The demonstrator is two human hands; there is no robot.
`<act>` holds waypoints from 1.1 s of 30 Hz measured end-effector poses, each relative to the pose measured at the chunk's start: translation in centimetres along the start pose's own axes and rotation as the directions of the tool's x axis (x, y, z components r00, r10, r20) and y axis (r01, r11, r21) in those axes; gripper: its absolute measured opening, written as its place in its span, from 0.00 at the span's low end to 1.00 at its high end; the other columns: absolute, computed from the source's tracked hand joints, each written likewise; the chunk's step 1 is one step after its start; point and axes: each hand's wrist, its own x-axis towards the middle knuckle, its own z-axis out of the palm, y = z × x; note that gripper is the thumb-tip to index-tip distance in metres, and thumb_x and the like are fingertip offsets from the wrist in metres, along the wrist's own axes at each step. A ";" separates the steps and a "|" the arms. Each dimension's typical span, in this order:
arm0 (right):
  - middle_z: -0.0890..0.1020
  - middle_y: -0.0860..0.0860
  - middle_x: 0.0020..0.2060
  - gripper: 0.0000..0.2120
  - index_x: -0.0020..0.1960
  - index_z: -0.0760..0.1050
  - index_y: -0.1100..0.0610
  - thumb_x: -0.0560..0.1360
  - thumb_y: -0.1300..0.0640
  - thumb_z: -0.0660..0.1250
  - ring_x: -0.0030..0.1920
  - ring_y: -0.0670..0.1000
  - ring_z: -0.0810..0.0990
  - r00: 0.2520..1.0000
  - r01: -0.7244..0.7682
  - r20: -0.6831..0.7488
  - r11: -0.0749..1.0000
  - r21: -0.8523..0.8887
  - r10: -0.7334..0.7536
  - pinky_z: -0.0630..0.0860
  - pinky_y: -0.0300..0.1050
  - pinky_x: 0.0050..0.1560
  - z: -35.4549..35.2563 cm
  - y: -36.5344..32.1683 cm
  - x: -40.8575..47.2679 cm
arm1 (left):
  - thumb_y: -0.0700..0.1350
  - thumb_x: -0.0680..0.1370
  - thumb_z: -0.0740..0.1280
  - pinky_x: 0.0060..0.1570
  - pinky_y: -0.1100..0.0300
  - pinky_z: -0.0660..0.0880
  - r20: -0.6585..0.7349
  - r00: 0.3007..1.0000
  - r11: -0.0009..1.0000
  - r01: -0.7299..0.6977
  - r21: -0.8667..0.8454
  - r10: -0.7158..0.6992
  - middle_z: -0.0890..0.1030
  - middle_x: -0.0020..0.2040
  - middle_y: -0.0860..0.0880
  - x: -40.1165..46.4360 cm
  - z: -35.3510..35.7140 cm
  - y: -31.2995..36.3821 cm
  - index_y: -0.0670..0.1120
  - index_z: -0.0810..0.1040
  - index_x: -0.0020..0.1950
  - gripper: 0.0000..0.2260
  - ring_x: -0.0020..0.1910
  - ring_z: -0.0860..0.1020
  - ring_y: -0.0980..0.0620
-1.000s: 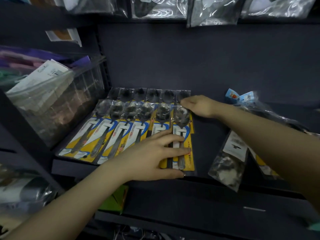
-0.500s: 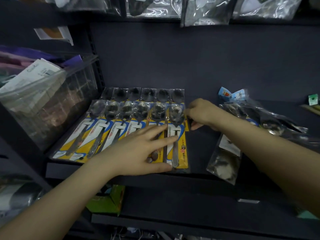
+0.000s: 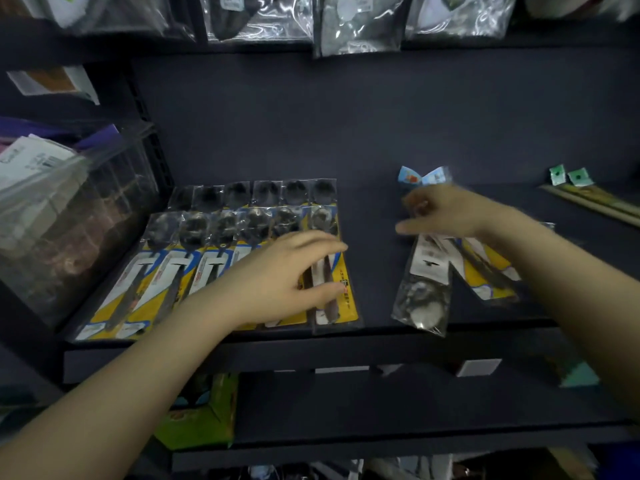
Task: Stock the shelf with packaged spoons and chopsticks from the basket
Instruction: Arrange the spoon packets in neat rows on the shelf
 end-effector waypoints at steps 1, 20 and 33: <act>0.79 0.48 0.44 0.11 0.47 0.77 0.49 0.68 0.46 0.71 0.51 0.53 0.77 0.996 0.003 0.093 1.000 0.025 -0.006 0.71 0.46 0.54 -0.4 0.9 -0.8 | 0.67 0.69 0.51 0.68 0.58 0.65 -0.009 1.000 1.000 -0.012 -0.013 0.012 0.67 0.69 0.57 0.6 0.1 0.4 0.56 0.66 0.68 0.30 0.67 0.66 0.59; 0.79 0.63 0.47 0.20 0.56 0.74 0.69 0.70 0.57 0.72 0.46 0.56 0.77 0.981 -0.172 -0.063 0.975 0.140 0.182 0.76 0.50 0.50 -0.9 7.9 4.9 | 0.58 0.65 0.72 0.43 0.52 0.76 0.056 0.847 0.849 0.527 0.036 -0.528 0.78 0.50 0.49 10.9 3.7 10.2 0.45 0.71 0.56 0.26 0.46 0.76 0.49; 0.78 0.51 0.57 0.22 0.65 0.72 0.58 0.71 0.58 0.68 0.53 0.45 0.74 0.644 0.756 0.023 0.641 0.134 -0.765 0.69 0.34 0.55 -3.2 4.4 1.3 | 0.39 0.74 0.64 0.30 0.68 0.77 0.104 0.819 0.156 0.230 -0.961 -0.565 0.83 0.34 0.49 9.7 -1.9 9.4 0.42 0.80 0.44 0.05 0.32 0.81 0.58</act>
